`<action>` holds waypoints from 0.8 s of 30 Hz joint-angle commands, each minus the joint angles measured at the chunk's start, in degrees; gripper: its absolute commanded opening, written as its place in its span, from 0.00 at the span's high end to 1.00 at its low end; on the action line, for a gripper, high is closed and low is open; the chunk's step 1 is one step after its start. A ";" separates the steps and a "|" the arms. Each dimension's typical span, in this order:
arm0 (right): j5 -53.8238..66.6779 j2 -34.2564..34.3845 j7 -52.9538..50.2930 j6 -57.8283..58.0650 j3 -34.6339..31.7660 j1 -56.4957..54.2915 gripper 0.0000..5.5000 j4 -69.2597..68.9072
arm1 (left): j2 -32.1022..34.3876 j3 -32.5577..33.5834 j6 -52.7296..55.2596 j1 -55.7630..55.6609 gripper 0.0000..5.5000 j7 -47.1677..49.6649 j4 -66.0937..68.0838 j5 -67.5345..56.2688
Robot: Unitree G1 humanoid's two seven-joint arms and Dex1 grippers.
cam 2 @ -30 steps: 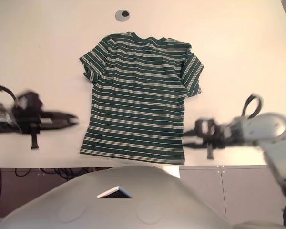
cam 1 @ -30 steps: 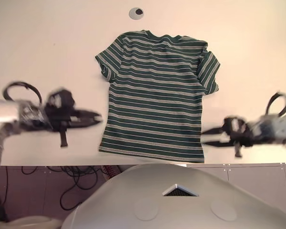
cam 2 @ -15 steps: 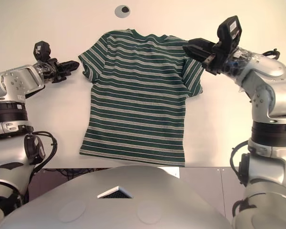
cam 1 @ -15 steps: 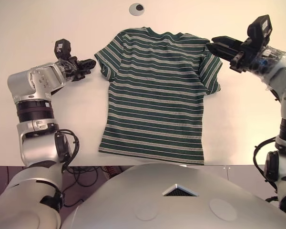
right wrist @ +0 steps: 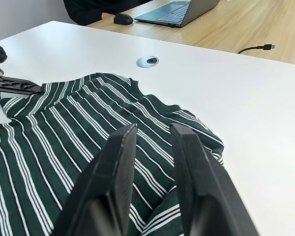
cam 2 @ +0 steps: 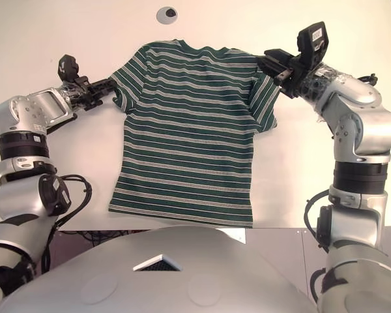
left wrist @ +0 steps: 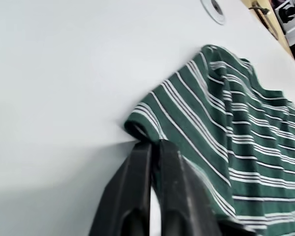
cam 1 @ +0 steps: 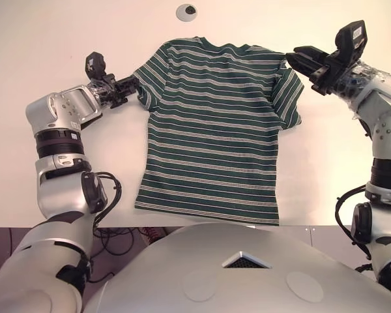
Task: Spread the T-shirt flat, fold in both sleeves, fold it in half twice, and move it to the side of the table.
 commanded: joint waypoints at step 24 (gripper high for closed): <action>-2.17 -1.34 -9.65 7.94 -6.53 4.02 0.46 6.67 | -10.42 -1.51 -1.75 -0.23 0.82 5.26 -11.91 -3.79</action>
